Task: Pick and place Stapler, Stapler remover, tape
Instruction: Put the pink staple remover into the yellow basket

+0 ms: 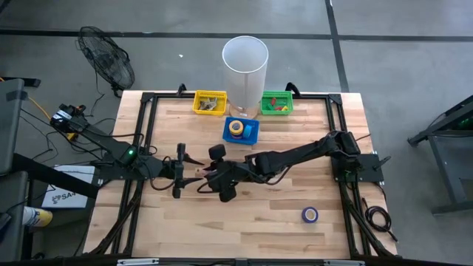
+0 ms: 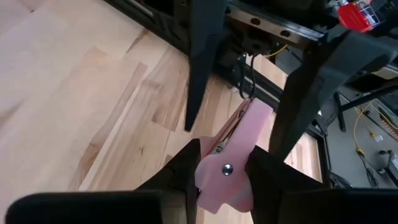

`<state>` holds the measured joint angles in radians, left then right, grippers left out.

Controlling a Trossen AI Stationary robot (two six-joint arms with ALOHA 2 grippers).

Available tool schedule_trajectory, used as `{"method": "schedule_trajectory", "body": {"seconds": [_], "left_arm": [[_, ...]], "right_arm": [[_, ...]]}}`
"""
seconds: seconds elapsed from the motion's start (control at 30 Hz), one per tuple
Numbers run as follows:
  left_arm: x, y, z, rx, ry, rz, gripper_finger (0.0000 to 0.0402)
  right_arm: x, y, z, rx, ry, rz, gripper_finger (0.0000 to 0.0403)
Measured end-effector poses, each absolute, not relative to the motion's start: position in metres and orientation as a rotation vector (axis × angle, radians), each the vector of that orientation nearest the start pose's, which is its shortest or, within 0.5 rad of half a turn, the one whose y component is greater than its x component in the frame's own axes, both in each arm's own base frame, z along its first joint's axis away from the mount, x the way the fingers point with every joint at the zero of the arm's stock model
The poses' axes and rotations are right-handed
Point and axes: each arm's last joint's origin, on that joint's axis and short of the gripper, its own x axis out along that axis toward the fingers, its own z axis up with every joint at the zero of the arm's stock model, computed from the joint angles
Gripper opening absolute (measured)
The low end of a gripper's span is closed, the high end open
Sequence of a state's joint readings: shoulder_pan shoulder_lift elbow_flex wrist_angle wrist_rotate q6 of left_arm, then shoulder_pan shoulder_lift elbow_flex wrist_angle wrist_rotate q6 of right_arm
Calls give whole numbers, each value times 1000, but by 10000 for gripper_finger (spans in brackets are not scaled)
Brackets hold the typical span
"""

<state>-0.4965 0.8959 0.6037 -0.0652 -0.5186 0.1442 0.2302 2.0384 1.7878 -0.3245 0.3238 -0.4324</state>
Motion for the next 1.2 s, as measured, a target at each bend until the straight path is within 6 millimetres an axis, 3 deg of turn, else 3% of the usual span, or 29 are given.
{"method": "schedule_trajectory", "body": {"seconds": [0.37, 0.97, 1.2], "left_arm": [[178, -80, 265, 294, 300, 11, 220], [178, -80, 265, 298, 300, 5, 40], [178, -81, 265, 315, 302, -31, 38]], "right_arm": [[461, 99, 284, -571, 560, 30, 87], [461, 98, 283, -551, 574, 22, 88], [461, 99, 283, -510, 572, 16, 117]]}}
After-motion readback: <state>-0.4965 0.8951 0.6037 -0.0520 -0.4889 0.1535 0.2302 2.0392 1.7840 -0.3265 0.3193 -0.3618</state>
